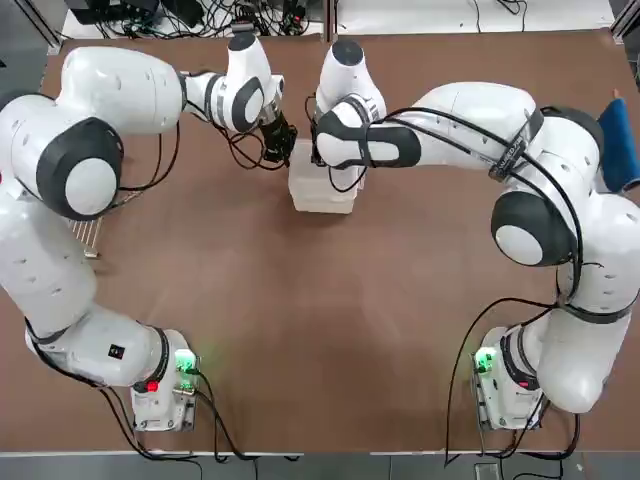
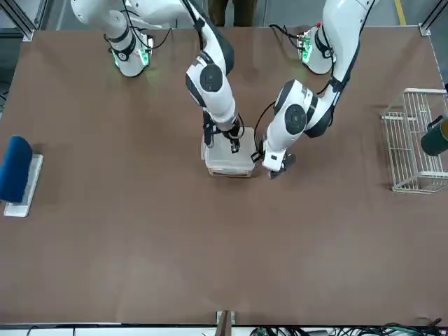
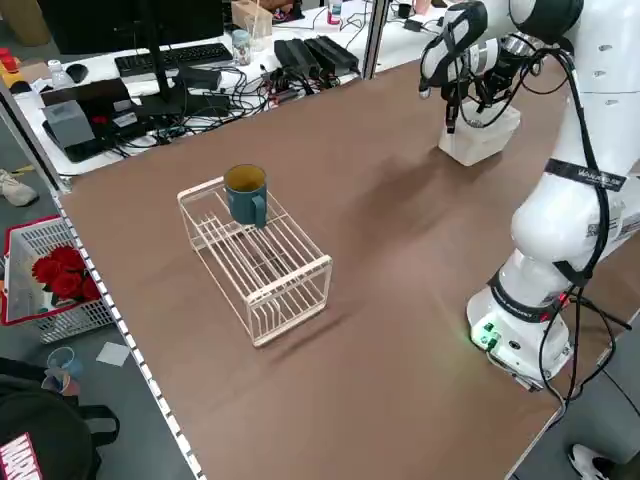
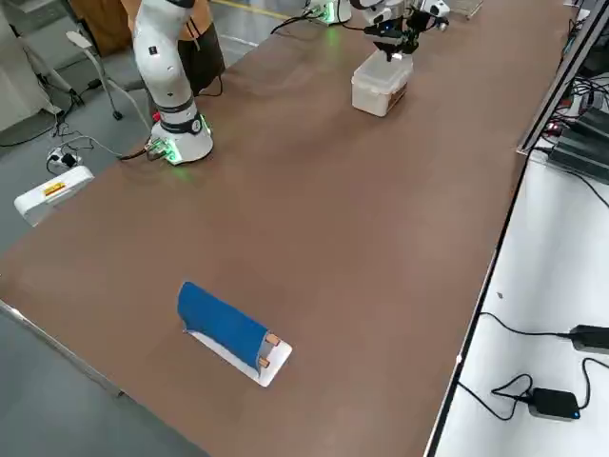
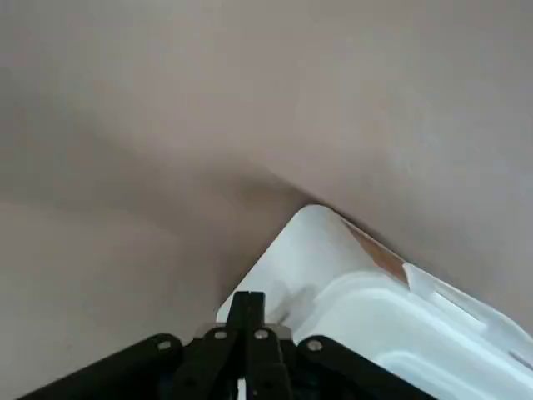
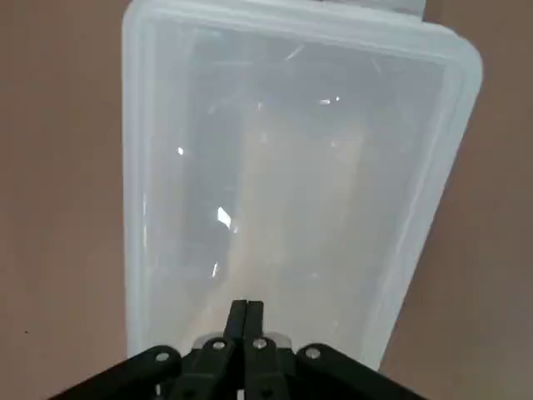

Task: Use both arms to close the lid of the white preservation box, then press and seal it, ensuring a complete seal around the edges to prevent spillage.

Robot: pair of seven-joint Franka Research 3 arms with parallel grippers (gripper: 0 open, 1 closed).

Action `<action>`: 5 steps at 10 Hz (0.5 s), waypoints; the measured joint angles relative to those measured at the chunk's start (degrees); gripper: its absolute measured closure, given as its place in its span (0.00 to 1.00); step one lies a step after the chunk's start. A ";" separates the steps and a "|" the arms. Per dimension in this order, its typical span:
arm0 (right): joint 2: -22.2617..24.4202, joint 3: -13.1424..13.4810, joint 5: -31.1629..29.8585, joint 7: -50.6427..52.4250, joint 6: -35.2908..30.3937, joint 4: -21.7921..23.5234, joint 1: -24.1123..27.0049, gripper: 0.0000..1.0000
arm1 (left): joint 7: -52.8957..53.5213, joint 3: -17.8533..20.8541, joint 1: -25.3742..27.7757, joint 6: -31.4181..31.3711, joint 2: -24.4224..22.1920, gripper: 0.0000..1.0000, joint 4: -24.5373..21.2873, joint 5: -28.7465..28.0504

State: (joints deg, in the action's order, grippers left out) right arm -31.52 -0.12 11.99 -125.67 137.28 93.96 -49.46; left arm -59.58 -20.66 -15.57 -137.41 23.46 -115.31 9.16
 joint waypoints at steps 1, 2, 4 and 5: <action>0.00 0.00 0.00 0.00 0.00 0.00 0.00 0.99 | -0.01 0.01 0.00 -0.01 0.00 0.99 0.00 0.06; 0.00 0.00 0.00 0.00 0.00 0.00 0.00 0.99 | -0.01 0.05 0.00 -0.02 0.01 0.99 -0.01 0.33; -0.01 -0.01 0.00 0.00 0.00 0.00 0.00 0.99 | -0.01 0.15 0.01 -0.02 0.02 0.99 -0.03 0.93; -0.01 -0.01 0.00 0.00 -0.01 0.00 0.00 0.99 | -0.01 0.20 0.02 -0.02 0.02 0.99 -0.04 1.23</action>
